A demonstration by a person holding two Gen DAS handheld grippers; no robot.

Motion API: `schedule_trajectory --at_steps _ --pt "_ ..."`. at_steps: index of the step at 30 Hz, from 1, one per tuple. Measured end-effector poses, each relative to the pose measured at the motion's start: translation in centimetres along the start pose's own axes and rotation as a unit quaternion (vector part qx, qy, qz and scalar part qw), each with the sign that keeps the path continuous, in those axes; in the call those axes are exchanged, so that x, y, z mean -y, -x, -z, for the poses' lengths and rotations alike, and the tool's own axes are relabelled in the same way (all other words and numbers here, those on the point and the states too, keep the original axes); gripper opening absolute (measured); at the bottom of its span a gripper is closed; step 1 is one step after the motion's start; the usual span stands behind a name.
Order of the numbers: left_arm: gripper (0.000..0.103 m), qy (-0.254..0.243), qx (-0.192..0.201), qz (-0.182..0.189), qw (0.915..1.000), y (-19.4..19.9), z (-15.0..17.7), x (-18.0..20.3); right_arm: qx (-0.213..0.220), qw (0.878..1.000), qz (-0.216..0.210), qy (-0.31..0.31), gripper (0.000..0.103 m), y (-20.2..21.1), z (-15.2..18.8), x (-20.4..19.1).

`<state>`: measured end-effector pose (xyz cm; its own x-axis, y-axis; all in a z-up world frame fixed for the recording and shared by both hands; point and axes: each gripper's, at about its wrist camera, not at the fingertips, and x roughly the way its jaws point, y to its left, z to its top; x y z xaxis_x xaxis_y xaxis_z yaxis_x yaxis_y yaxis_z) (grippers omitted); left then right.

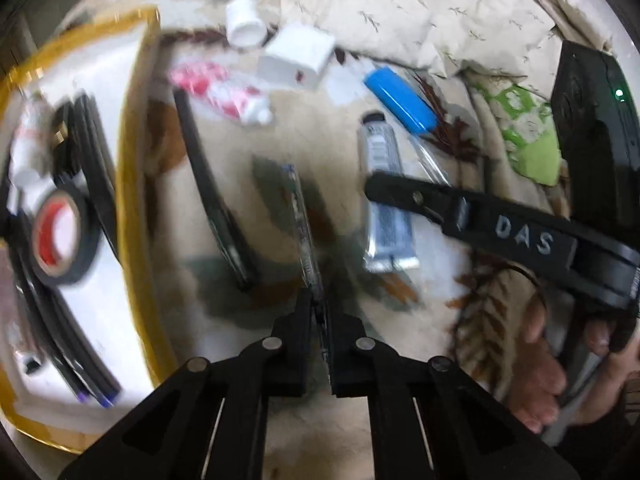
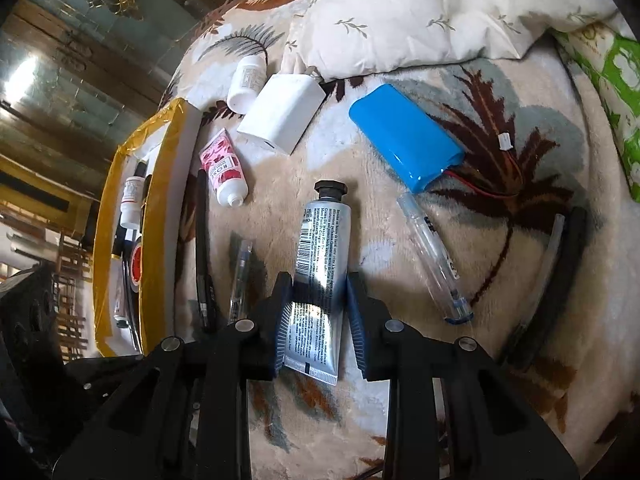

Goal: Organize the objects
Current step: 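Grasp the silver tube with the right tool while the left tool grasps a clear pen, then carry the silver tube and clear pen into the tray and open both tools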

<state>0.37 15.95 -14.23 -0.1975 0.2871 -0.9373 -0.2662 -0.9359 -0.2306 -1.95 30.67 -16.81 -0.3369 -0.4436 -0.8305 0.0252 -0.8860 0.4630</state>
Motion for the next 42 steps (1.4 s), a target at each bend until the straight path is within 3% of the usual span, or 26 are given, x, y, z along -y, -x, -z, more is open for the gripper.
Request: schedule_trajectory --at_steps 11,15,21,26,33,41,42 --pt "0.006 0.013 -0.018 -0.005 0.9997 -1.6 -3.6 -0.2 -0.014 1.0 -0.018 -0.015 0.028 -0.2 -0.5 0.7" --pt "0.006 0.011 -0.006 -0.008 0.9999 -0.6 -4.1 -0.2 -0.015 1.0 -0.019 -0.016 0.028 -0.2 -0.6 0.7" --pt "0.008 0.018 -0.019 -0.009 0.9996 -2.2 -5.1 -0.5 -0.013 0.999 -0.026 -0.022 0.028 -0.2 -0.5 1.0" --pt "0.008 0.01 -0.005 0.002 0.9999 -2.3 -5.4 -0.8 -0.013 0.998 -0.042 -0.039 0.028 -0.2 -0.6 1.6" --pt "0.007 0.009 0.013 0.019 0.9997 -0.5 -4.1 -2.0 -0.014 0.999 -0.022 -0.02 0.029 -0.4 -0.6 0.6" --pt "0.007 0.039 0.044 0.053 0.9968 3.9 -2.6 -4.4 -0.007 0.999 0.034 0.027 0.025 -0.4 -0.5 -1.5" --pt "0.007 0.036 0.054 0.043 0.9969 4.5 -2.6 -4.5 -0.007 0.999 0.031 0.025 0.025 -0.4 -0.5 -1.6"
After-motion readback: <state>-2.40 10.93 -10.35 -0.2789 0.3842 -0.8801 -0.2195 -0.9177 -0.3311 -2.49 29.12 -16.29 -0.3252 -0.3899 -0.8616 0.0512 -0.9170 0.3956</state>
